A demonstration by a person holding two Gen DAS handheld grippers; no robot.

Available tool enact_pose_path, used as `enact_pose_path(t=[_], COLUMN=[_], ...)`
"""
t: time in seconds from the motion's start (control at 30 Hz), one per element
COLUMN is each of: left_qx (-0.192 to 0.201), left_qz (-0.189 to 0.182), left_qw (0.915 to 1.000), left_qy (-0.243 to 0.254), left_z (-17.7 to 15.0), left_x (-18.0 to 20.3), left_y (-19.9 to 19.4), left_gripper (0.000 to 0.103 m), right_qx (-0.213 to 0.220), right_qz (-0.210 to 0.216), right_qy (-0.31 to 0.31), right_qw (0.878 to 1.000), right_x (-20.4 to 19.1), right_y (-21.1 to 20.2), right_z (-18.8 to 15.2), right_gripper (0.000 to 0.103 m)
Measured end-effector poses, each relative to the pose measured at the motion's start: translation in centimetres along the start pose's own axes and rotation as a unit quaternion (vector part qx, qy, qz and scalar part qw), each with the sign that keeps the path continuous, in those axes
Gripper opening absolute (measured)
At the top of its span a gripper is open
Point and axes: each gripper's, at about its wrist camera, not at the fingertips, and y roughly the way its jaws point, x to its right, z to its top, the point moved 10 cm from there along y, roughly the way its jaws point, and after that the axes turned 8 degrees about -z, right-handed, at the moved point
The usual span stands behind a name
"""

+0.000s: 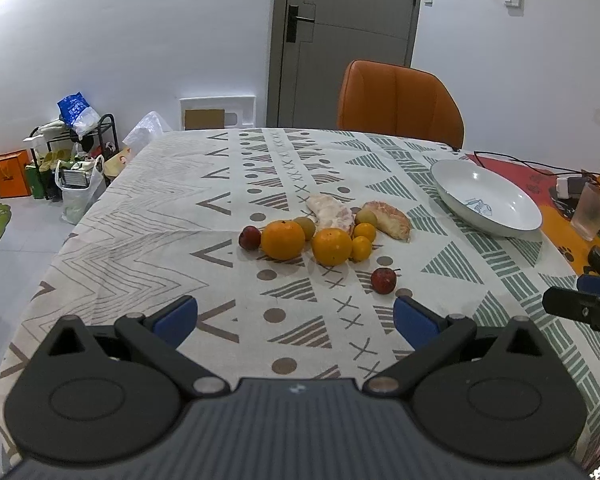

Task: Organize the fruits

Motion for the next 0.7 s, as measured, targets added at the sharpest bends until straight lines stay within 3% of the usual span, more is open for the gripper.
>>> enact_pose_path(t=[0.7], left_qx=[0.000], left_qz=[-0.001], left_qw=[1.0000], left_qy=[0.006], left_z=[-0.16], left_x=[0.14], left_y=[-0.05], left_gripper=[0.103], right_qx=[-0.001], right_qz=[-0.004], right_qy=[-0.003], right_qw=[1.000], right_x=[0.00], right_y=[0.22], right_z=[-0.20], right_gripper=[0.103])
